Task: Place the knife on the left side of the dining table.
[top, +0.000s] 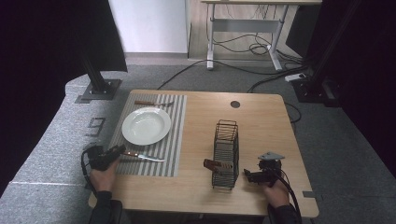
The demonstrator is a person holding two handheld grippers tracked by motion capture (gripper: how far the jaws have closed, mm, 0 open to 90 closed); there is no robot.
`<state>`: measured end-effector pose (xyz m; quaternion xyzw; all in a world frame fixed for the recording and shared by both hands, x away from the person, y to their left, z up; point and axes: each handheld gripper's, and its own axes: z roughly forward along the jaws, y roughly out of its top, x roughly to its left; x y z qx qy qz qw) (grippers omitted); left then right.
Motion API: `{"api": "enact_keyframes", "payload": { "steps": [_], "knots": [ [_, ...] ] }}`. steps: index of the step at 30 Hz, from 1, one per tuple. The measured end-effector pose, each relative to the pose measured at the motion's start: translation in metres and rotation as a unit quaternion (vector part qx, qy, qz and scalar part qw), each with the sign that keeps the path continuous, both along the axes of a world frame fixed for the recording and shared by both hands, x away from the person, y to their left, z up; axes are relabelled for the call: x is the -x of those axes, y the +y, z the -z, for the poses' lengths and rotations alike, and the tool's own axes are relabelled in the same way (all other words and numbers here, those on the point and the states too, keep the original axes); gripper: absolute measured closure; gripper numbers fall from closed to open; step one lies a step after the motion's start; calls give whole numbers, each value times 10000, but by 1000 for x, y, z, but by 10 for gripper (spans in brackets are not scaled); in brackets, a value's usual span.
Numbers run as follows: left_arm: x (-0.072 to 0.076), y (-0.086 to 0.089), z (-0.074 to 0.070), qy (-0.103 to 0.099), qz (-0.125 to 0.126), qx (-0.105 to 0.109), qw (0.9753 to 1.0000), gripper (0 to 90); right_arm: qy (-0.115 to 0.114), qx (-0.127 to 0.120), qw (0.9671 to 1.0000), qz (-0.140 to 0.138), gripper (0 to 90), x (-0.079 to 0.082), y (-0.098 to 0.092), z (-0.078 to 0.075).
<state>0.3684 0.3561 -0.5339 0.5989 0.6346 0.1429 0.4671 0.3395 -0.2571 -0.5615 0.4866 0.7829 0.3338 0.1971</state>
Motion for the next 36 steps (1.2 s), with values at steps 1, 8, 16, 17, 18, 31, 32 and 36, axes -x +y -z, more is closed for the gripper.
{"api": "enact_keyframes", "payload": {
  "steps": [1,8,16,17,18,31,32,36],
  "knots": [
    [-1,0,1,18,-10,16,10000,566,-1,1,10000,0,0,0,0,0],
    [-4,4,10,199,-27,92,9998,559,0,0,10000,-1,0,0,0,0],
    [-5,5,12,318,-39,49,9995,554,0,0,10000,0,0,0,0,0],
    [-5,5,12,337,-43,38,9994,554,0,0,10000,0,0,0,0,0],
    [-5,5,13,355,-48,24,9994,553,0,1,10000,-1,0,0,0,0],
    [-5,1,12,489,-32,-391,9980,539,0,1,10000,0,0,0,0,0],
    [-5,0,11,493,-26,-451,9978,537,0,1,10000,0,0,0,0,0],
    [-5,-4,10,498,1,-776,9957,528,0,0,10000,1,0,0,0,0]
  ]
}}
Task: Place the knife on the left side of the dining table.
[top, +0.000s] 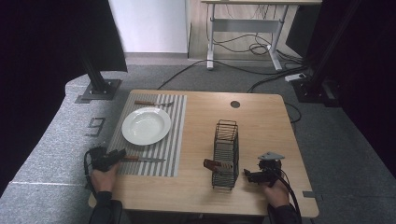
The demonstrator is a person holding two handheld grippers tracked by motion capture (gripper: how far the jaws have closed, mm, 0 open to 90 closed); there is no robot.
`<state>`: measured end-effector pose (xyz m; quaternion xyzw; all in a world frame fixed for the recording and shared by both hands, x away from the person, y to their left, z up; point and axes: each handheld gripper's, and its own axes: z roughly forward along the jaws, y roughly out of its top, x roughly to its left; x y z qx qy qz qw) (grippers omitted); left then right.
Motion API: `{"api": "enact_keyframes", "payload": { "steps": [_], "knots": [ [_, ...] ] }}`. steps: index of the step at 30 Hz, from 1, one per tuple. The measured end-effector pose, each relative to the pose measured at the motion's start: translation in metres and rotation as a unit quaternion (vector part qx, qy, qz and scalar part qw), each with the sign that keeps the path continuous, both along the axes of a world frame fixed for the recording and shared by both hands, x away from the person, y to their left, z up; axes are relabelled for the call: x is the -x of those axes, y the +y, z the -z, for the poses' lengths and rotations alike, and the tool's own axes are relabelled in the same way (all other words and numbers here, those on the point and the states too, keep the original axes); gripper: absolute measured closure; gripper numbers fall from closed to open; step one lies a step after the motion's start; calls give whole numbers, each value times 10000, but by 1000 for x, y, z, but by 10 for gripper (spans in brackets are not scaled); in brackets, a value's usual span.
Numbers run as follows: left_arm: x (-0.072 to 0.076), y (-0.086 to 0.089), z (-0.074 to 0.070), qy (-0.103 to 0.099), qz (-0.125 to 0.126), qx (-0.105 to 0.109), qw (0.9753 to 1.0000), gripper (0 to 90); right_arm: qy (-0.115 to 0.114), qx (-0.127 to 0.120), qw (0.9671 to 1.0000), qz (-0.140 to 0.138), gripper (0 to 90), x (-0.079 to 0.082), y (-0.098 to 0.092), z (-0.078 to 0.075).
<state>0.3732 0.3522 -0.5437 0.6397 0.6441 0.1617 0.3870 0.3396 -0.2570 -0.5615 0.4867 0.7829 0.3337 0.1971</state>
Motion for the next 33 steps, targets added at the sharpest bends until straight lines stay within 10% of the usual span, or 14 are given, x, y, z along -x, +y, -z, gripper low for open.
{"api": "enact_keyframes", "payload": {
  "steps": [7,19,26,33],
  "knots": [
    [-1,-9,-3,1,135,-706,9974,486,0,1,10000,-1,0,0,0,0],
    [14,-10,-19,-363,567,-762,9948,239,1,2,10000,0,0,0,0,0],
    [24,-38,-22,-285,1156,-994,9879,91,0,1,10000,-1,0,0,0,0],
    [27,-77,-15,-264,1865,-675,9798,80,0,1,10000,-1,0,0,0,0]
  ]
}}
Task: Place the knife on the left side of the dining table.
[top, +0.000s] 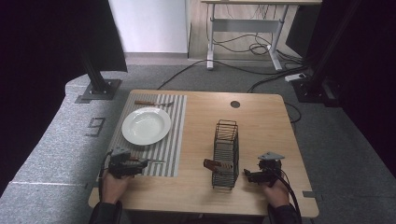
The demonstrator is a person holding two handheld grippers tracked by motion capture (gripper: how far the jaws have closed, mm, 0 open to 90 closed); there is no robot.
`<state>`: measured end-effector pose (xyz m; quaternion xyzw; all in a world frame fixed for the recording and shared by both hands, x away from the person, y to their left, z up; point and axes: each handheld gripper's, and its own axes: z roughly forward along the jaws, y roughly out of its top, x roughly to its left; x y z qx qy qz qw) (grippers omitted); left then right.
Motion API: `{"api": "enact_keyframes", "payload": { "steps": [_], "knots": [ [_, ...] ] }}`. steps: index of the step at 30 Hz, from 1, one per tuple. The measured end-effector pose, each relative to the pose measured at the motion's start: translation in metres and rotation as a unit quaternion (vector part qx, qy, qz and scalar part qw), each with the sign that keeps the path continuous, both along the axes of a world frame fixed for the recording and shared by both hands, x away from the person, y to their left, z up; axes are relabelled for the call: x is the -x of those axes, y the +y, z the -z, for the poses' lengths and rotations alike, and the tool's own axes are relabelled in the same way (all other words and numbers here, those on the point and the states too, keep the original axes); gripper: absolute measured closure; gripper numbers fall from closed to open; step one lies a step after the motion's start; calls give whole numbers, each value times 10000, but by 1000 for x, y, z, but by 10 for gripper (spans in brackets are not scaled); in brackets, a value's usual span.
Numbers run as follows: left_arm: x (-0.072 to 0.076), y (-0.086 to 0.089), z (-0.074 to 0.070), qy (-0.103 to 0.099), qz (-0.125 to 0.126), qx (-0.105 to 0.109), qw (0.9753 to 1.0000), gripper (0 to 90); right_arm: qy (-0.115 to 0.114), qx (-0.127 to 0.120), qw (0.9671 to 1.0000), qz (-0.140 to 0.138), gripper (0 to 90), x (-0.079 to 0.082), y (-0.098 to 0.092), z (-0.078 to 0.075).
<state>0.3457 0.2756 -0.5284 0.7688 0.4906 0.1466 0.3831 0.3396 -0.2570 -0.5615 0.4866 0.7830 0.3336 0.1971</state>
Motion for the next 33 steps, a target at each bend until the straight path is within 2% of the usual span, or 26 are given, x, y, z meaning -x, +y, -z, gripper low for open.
{"api": "enact_keyframes", "payload": {
  "steps": [4,5,7,10,20,25,30,31,33],
  "knots": [
    [5,-22,4,91,302,-55,9995,81,0,0,10000,1,0,0,0,0],
    [5,-22,4,91,302,-55,9995,81,0,0,10000,1,0,0,0,0],
    [6,-37,8,183,516,-201,9983,81,0,0,10000,-1,0,0,0,0],
    [5,-48,12,231,633,-272,9974,81,0,1,10000,-1,0,0,0,0],
    [-2,-63,16,228,682,-452,9964,81,0,0,10000,-1,0,0,0,0],
    [2,-59,11,167,627,-433,9970,81,0,0,10000,0,0,0,0,0],
    [9,-43,5,123,406,-535,9977,81,0,0,10000,-1,0,0,0,0],
    [11,-28,3,108,169,-581,9981,82,1,0,10000,0,0,0,0,0],
    [12,-11,4,102,-94,-647,9978,83,0,0,10000,0,0,0,0,0]
  ]
}}
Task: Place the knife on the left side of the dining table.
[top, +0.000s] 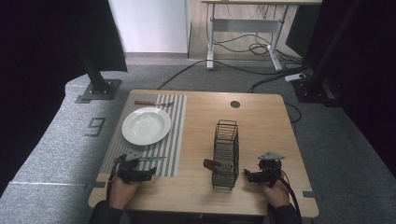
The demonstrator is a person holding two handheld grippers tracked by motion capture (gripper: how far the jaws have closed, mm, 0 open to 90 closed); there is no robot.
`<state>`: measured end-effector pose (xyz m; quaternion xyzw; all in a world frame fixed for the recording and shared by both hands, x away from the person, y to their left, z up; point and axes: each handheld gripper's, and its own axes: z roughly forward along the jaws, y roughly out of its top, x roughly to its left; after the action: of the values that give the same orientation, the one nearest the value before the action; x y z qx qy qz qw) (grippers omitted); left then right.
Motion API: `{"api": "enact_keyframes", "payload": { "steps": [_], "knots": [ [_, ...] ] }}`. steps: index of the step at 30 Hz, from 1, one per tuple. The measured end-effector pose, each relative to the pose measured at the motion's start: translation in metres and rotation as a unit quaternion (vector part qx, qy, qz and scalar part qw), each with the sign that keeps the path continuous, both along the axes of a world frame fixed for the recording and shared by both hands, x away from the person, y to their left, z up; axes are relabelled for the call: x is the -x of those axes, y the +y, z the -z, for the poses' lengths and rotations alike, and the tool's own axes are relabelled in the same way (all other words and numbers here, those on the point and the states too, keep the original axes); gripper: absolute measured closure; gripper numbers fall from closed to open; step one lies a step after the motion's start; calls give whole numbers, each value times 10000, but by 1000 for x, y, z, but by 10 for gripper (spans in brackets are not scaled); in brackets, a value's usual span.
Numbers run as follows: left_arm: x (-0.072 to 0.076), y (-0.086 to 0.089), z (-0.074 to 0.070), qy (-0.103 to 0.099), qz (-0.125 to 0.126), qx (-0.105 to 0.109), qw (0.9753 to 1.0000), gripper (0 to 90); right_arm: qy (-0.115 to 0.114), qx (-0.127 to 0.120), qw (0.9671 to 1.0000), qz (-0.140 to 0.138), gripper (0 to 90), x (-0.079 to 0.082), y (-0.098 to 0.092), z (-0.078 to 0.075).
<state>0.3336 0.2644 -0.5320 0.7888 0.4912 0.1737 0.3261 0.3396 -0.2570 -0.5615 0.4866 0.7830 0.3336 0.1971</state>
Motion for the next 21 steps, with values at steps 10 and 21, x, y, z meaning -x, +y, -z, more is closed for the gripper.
{"api": "enact_keyframes", "payload": {
  "steps": [10,21],
  "knots": [
    [-4,35,2,15,-470,102,9988,84,0,0,10000,0,0,0,0,0],
    [-9,39,5,34,-529,133,9985,83,0,0,10000,1,0,0,0,0]
  ]
}}
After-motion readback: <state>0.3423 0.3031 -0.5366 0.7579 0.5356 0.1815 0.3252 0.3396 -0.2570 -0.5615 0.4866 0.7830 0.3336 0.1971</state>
